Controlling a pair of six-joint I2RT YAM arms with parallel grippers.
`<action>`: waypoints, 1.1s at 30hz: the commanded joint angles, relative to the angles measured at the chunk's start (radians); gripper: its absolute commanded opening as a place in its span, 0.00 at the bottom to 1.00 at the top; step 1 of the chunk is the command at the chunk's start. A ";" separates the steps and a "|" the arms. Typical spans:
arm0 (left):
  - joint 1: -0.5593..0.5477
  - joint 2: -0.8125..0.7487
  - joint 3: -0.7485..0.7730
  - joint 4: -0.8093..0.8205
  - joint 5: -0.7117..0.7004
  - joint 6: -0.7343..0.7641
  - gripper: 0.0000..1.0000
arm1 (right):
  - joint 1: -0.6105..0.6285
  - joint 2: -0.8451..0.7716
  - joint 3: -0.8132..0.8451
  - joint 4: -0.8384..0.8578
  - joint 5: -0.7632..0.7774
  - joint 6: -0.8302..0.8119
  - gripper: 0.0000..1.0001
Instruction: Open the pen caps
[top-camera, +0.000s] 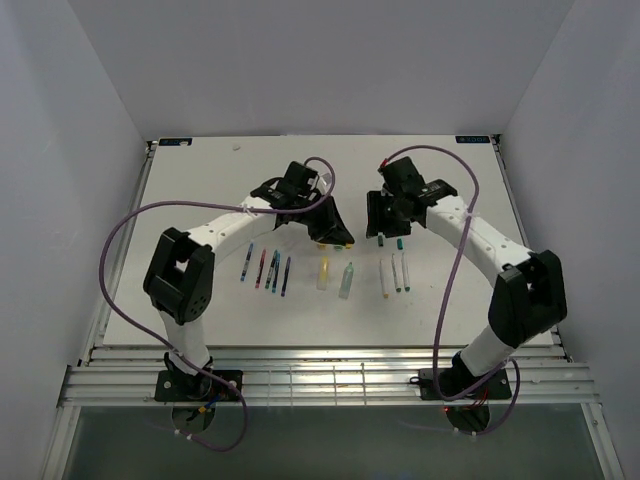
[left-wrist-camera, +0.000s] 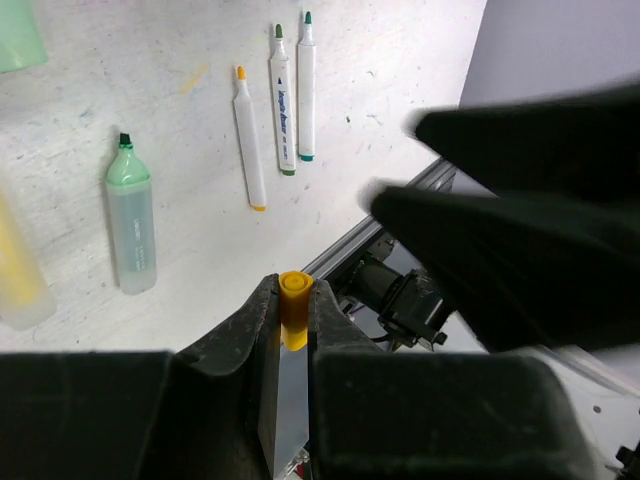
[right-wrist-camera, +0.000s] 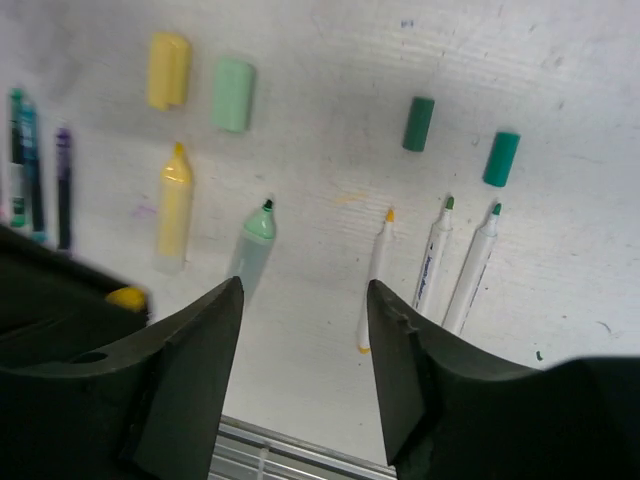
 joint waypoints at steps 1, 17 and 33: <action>-0.026 0.043 0.056 0.014 -0.035 0.010 0.00 | -0.022 -0.149 0.094 -0.158 0.030 0.015 0.60; -0.065 0.399 0.362 -0.009 -0.064 0.080 0.02 | -0.073 -0.565 -0.188 -0.324 -0.005 0.111 0.65; -0.081 0.506 0.395 0.006 -0.081 0.085 0.27 | -0.106 -0.609 -0.211 -0.350 -0.005 0.102 0.65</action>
